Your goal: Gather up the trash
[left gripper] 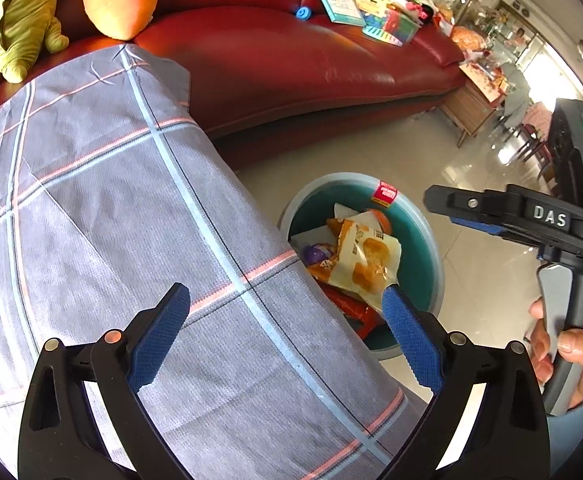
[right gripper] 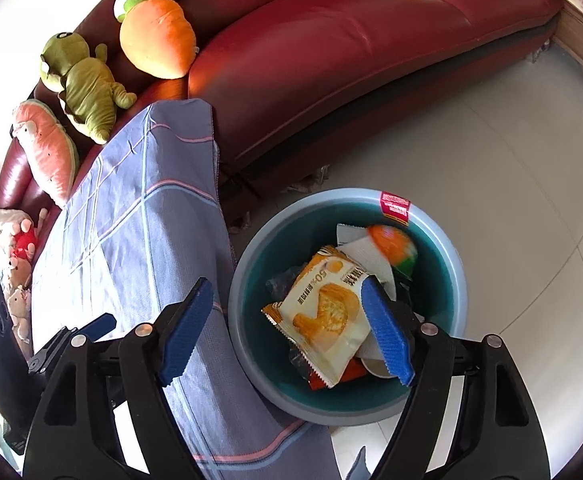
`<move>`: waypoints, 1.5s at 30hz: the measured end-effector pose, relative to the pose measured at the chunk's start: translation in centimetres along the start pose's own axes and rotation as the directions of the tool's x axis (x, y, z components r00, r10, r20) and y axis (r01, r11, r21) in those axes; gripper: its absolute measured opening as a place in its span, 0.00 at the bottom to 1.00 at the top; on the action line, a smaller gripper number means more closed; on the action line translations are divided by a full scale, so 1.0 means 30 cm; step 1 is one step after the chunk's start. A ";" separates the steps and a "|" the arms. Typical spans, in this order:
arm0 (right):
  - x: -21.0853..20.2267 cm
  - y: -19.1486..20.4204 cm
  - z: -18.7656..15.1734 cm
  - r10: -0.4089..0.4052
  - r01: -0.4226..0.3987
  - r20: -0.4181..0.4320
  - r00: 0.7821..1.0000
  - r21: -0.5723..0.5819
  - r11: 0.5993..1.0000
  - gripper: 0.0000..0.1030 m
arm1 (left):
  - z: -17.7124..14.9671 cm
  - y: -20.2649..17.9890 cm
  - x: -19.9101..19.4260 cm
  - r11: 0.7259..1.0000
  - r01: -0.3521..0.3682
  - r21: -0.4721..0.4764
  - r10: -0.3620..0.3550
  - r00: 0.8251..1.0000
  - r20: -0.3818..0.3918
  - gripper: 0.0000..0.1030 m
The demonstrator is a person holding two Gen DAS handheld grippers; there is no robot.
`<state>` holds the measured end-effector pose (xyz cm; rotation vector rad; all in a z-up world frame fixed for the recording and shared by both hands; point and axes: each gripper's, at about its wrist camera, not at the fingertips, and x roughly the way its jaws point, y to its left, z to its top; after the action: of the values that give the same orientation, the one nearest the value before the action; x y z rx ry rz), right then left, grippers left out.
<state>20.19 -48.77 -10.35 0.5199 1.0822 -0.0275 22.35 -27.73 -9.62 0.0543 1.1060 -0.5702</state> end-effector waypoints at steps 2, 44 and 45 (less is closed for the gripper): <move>-0.026 -0.006 -0.010 -0.007 0.007 0.010 1.000 0.004 1.000 0.73 | -0.005 -0.004 -0.007 1.000 0.000 -0.002 0.000 1.000 0.001 0.94; -0.448 0.154 -0.476 -0.188 0.205 0.166 0.968 -0.088 0.975 0.93 | -0.300 -0.063 -0.376 0.990 -0.139 0.013 0.137 0.986 0.096 0.96; -0.448 0.153 -0.483 -0.185 0.200 0.162 0.969 -0.085 0.976 0.93 | -0.309 -0.059 -0.384 0.990 -0.143 0.010 0.141 0.985 0.100 0.96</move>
<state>2.88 -41.75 -2.44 0.3150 0.9750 -0.1799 10.15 -21.60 -3.63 0.1178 0.9920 -0.4501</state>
